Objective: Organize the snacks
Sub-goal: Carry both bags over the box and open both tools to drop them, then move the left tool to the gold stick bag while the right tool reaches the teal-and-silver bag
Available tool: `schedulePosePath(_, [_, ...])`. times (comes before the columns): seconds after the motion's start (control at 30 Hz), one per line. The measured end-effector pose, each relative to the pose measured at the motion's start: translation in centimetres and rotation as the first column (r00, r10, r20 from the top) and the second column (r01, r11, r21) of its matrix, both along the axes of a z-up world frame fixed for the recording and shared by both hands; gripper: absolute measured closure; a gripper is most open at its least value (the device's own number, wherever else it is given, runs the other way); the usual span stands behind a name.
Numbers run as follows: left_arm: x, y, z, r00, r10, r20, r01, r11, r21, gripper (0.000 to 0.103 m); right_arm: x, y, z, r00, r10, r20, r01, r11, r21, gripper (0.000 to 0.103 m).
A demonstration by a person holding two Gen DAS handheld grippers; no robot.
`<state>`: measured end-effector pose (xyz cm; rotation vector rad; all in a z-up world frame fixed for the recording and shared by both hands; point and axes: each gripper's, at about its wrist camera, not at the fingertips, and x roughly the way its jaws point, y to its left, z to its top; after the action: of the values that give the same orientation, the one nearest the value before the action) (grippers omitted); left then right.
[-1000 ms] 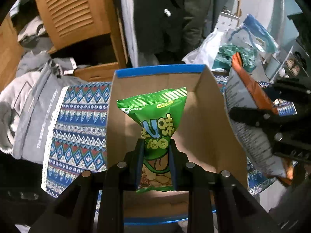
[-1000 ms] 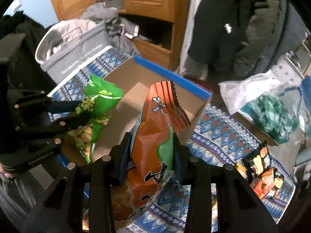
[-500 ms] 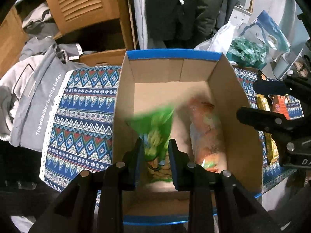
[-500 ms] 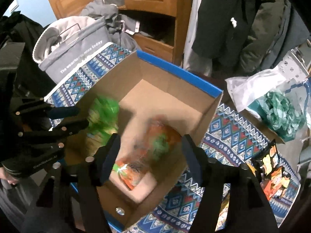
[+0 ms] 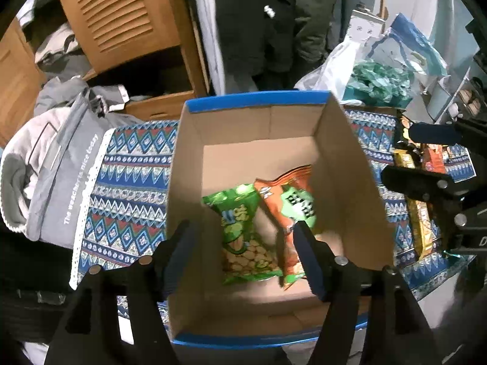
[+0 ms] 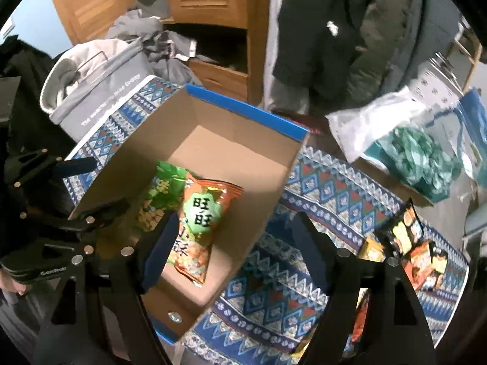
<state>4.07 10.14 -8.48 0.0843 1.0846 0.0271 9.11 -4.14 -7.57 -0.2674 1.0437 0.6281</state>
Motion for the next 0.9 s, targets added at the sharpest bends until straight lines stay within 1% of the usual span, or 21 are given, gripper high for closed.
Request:
schedulePosePath(0.07, [0.1,-0.7,0.5,1.0,-0.011,0.014,0.011,1.0,0.002,0.028,-0.2,-0.7,0.1,1.0,-0.016,-0.003,0.016,1.0,0.0,0.025])
schedulePosePath(0.27, [0.3,-3.0,1.5,0.998,-0.049,0.033,0.049,0.999,-0.001,0.024,-0.9,-3.6,0.7,0.998,-0.065,0.009,0.065,0.998,0.006,0.024])
schedulePosePath(0.47, [0.5,-4.8,2.0,0.997,-0.072,0.032,0.072,0.997,-0.023,0.024,-1.3,-7.3,0.8,0.993,-0.122,-0.01,0.122,0.993,0.001,0.024])
schedulePosePath(0.6, [0.5,-6.3,2.5,0.995,-0.09,0.044,0.091,0.996,-0.016,0.024,-1.7,-10.2,0.8,0.986,-0.165,-0.019,0.165,0.986,-0.006,0.024])
schedulePosePath(0.7, [0.5,-7.5,2.8,0.993,-0.105,0.048,0.107,0.994,-0.025,0.024,-2.2,-12.4,0.8,0.98,-0.196,-0.026,0.196,0.981,-0.01,0.024])
schedulePosePath(0.9, [0.6,-10.5,2.8,0.987,-0.155,0.043,0.156,0.987,-0.024,0.024,-3.3,-16.3,0.7,0.966,-0.26,-0.003,0.26,0.965,-0.026,0.023])
